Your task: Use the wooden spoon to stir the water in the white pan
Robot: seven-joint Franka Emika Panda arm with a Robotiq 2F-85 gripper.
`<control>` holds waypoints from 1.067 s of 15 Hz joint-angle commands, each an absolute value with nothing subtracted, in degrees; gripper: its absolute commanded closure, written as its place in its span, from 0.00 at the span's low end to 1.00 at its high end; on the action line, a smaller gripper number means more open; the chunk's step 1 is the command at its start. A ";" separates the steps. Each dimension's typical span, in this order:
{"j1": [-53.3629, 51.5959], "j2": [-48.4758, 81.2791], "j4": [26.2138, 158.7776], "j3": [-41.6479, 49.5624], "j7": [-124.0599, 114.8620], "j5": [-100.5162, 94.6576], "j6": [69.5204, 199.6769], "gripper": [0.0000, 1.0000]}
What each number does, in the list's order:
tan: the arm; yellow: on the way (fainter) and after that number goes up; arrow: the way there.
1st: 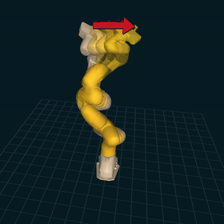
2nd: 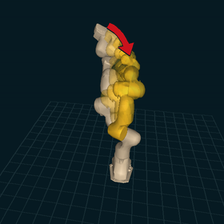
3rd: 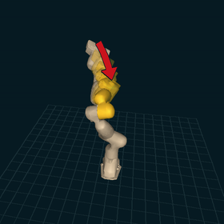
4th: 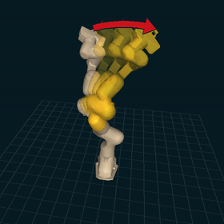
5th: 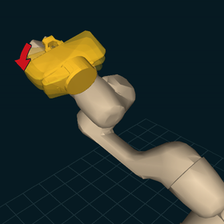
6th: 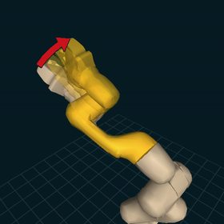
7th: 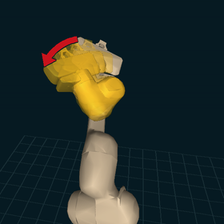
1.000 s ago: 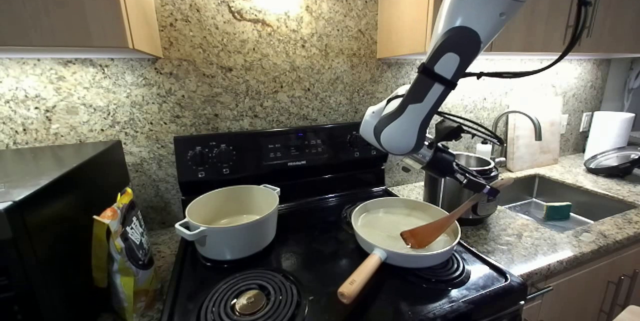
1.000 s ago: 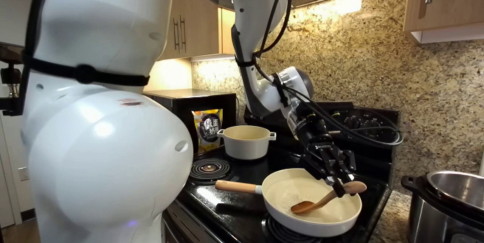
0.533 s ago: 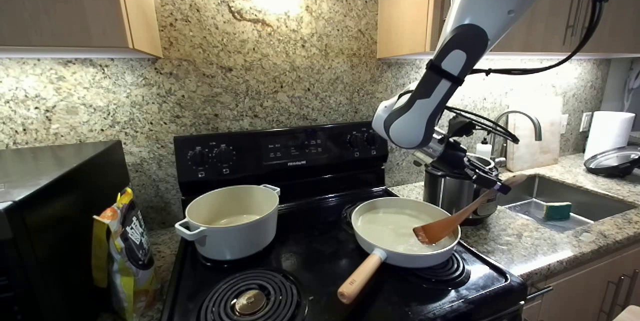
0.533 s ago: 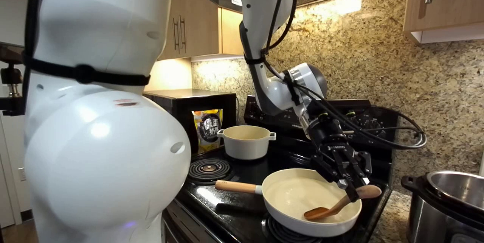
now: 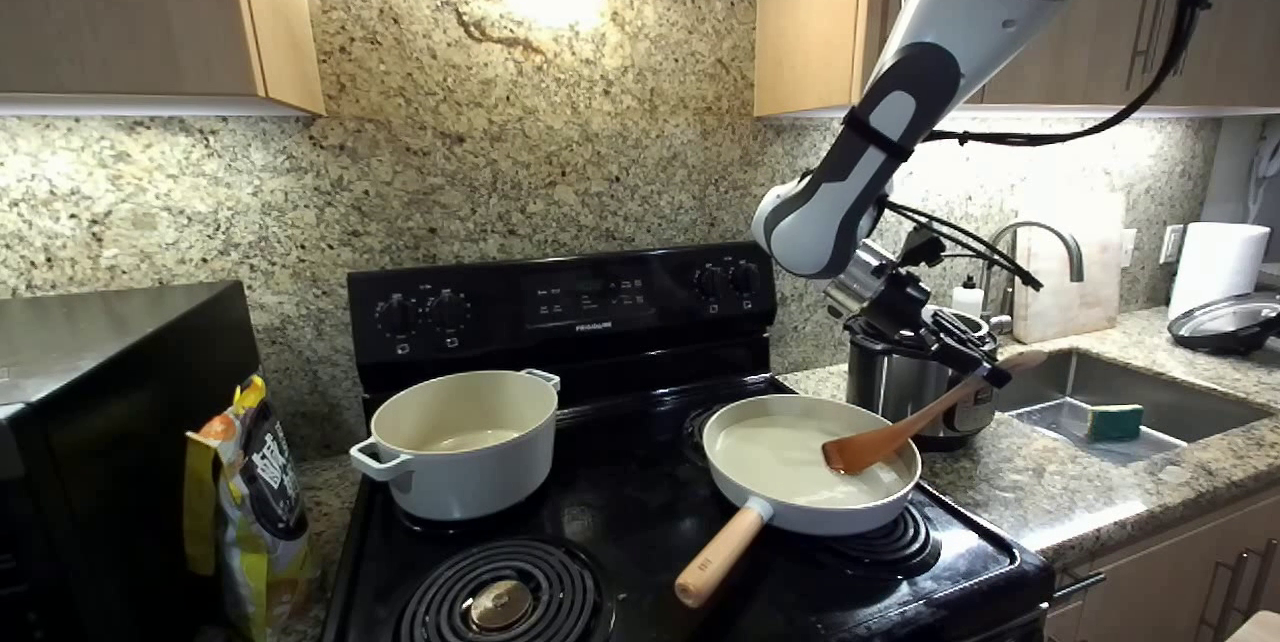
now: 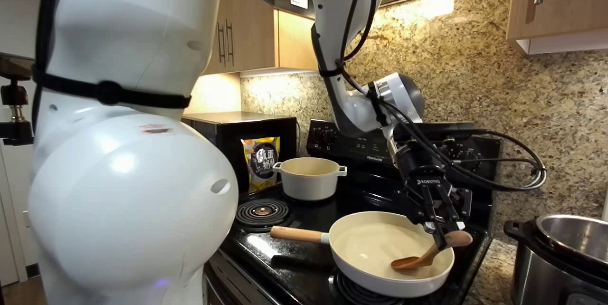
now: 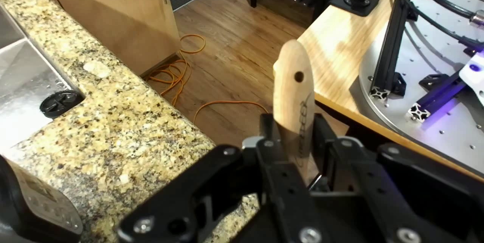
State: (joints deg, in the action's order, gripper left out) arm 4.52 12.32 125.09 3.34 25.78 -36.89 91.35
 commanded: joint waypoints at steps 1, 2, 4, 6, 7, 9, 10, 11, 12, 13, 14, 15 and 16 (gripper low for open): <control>4.44 13.92 122.28 2.91 22.20 -34.22 89.34 0.93; 4.20 14.41 121.75 2.85 21.10 -34.10 89.17 0.93; 3.41 16.05 120.55 2.42 18.77 -34.17 88.74 0.93; 2.80 17.72 119.40 1.77 17.66 -34.45 88.14 0.93; 2.39 18.52 118.88 1.39 17.55 -34.68 87.65 0.93; 1.79 19.96 117.85 0.70 18.73 -35.06 86.88 0.93; 1.57 20.55 117.43 0.36 19.23 -35.22 86.72 0.93; 1.31 21.08 117.04 0.05 19.64 -35.37 86.49 0.93; 1.16 21.54 116.74 -0.32 20.23 -35.56 86.42 0.93; 0.95 21.94 116.49 -0.57 20.31 -35.76 86.27 0.93; 0.82 22.33 116.34 -0.91 21.35 -36.04 86.33 0.93; 0.72 22.59 116.49 -1.38 22.67 -36.42 86.56 0.93; 0.63 22.77 116.67 -1.81 23.56 -36.80 86.83 0.93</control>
